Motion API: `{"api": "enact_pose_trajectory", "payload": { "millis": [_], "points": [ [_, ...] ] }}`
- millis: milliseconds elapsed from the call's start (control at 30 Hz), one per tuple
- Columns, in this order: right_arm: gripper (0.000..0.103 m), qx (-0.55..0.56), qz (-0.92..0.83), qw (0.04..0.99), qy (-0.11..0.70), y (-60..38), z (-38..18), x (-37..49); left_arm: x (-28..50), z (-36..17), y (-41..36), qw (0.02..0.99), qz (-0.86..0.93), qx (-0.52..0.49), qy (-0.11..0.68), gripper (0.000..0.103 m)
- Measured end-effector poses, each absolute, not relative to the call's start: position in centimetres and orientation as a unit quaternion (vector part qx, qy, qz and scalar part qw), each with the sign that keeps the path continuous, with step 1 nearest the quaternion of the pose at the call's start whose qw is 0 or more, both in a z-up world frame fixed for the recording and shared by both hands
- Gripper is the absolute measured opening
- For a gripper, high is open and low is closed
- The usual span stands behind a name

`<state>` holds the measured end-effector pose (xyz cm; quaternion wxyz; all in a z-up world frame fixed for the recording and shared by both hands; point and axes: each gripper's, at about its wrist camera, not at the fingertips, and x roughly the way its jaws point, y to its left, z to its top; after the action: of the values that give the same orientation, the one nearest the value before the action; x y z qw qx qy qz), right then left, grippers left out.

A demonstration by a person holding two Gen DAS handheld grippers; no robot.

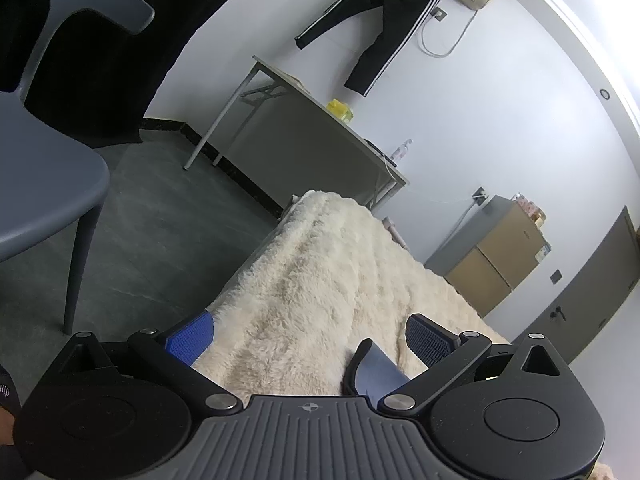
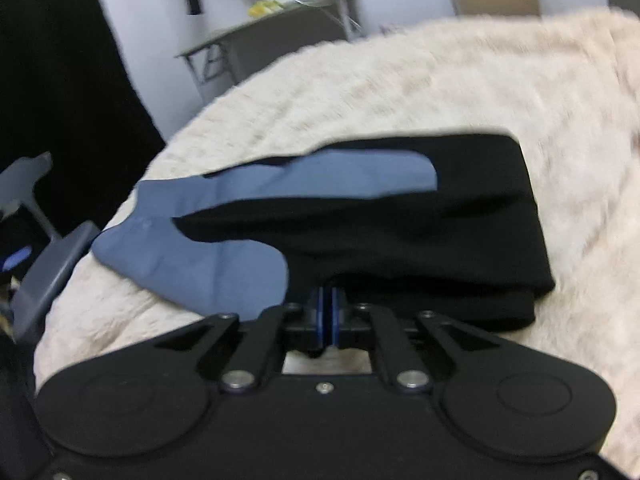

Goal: Fold clothes

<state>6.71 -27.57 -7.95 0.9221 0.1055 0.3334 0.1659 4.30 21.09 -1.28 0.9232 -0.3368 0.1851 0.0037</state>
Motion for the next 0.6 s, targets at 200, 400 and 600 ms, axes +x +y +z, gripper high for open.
{"api": "enact_pose_trajectory", "payload": {
  "millis": [200, 400, 600],
  "points": [
    [0.0, 0.12, 0.182, 0.934, 0.284, -28.3, -6.9, 3.5, 4.3, -1.2, 21.1, 0.923, 0.003, -0.335, 0.186, 0.101],
    [0.008, 0.094, 0.179, 0.922, 0.33, -27.3, -8.5, 3.5, 4.2, -1.2, 21.1, 0.924, 0.003, -0.333, 0.189, 0.101],
    [0.049, 0.055, 0.111, 0.954, 0.271, -29.8, -4.4, 6.9, 4.7, -1.3, 20.9, 0.924, 0.001, -0.326, 0.201, 0.101]
  ]
}}
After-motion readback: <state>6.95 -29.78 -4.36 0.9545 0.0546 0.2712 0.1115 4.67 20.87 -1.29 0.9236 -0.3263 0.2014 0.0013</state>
